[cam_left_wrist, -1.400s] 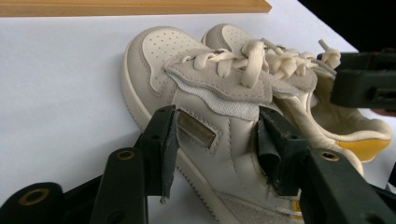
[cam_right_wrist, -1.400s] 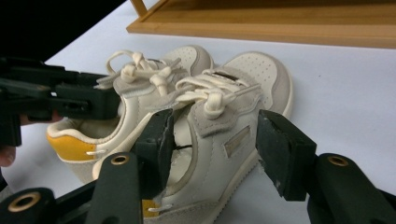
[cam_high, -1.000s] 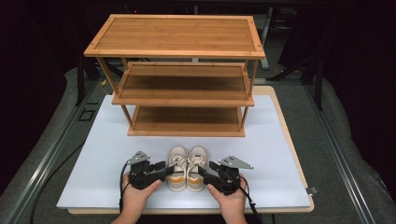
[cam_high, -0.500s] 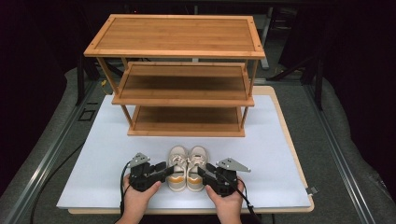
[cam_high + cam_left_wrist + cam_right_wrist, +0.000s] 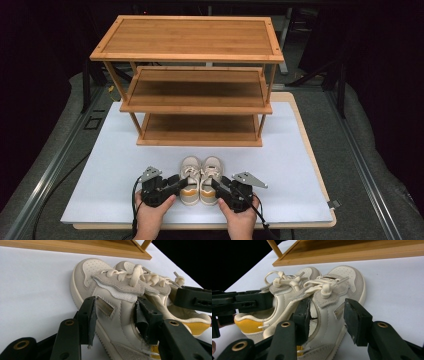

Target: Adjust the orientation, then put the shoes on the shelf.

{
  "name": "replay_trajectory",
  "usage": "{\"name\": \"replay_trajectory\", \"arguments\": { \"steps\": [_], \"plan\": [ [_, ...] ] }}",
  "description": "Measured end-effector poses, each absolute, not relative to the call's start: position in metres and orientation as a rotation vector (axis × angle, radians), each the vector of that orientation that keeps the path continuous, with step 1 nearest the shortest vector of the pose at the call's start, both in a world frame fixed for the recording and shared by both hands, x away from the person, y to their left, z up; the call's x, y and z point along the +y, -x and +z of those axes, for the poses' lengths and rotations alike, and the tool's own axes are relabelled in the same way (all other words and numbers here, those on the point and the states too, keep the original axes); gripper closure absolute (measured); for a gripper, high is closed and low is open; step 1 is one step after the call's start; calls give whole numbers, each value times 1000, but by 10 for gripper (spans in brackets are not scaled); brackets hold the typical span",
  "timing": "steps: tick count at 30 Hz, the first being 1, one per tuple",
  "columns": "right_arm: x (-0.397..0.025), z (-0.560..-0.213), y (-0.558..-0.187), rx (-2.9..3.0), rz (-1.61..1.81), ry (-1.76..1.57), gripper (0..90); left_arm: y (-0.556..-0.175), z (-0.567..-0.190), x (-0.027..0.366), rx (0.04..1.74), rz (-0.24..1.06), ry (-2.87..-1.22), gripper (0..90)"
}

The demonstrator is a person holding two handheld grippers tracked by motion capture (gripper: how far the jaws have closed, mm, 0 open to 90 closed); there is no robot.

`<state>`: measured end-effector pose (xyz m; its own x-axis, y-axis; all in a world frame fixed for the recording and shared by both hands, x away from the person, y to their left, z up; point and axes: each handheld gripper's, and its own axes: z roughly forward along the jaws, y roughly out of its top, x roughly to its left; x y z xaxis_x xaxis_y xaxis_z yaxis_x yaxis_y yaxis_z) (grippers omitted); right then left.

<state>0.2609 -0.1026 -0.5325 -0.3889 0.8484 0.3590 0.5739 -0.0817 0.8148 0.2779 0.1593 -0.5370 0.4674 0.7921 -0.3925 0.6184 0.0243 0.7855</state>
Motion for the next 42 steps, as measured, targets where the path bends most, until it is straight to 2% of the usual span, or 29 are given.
{"name": "replay_trajectory", "arguments": {
  "steps": [22, 42],
  "plan": [
    [-93, -546, -259, 1770, 1501, -1654, 512, -273, -549, 156, 1240, 231, -1555, 519],
    [-90, -550, -257, 1720, 1503, -1662, 554, -273, -551, 155, 1243, 230, -1525, 537]
  ]
}}
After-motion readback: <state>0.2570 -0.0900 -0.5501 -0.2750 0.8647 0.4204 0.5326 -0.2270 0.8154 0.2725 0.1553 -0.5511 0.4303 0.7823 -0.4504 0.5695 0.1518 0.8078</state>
